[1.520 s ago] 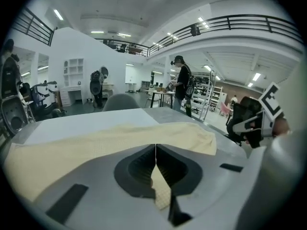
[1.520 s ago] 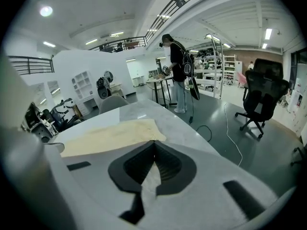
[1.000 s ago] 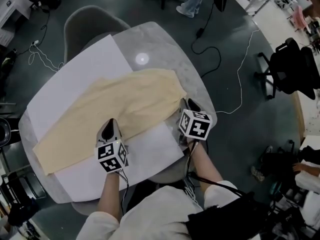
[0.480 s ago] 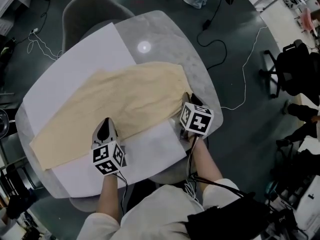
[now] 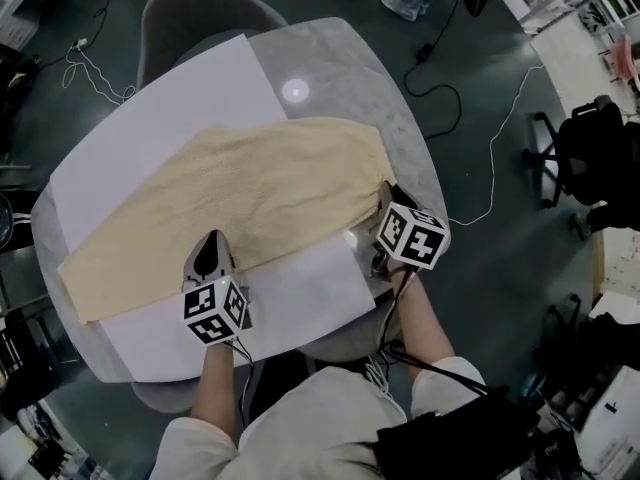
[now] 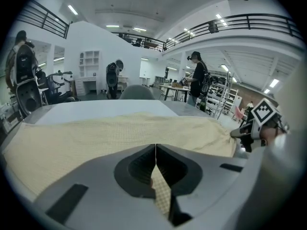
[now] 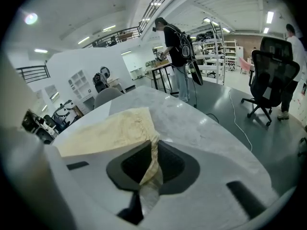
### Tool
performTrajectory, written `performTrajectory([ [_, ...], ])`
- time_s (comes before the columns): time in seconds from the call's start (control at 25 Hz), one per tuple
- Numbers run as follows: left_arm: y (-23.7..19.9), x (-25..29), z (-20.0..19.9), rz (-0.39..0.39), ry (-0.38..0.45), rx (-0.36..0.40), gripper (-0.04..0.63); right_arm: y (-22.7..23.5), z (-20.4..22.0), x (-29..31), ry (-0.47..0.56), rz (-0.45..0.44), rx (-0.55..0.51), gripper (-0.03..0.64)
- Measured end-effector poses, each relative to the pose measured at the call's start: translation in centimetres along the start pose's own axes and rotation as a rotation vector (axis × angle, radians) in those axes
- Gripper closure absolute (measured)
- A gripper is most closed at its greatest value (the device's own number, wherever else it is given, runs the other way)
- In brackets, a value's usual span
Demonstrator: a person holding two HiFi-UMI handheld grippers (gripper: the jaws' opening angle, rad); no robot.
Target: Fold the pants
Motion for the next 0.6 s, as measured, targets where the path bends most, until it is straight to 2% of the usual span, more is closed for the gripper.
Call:
performTrajectory([
  [0.28,-0.7,-2.9,0.5,0.017,0.052,-0.049,0.586,-1.4,-0.4,-3.8,0.045,-0.035,-0.068,0.588],
  [0.6,-6.4,-8.9,2.2,0.027,0.093,-0.106,0.586,-8.9,-2.1,-9.5,0.1,-0.054,-0.213,0.586],
])
Point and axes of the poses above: the fingertips, and each gripper's own axes: x forward along the fingers, y to its right, z out of its underside, the point moved 9 cm from there along -x, backward along the fingers, and after that the axes turned 11 degrees about -y, right-handed, at the moved point
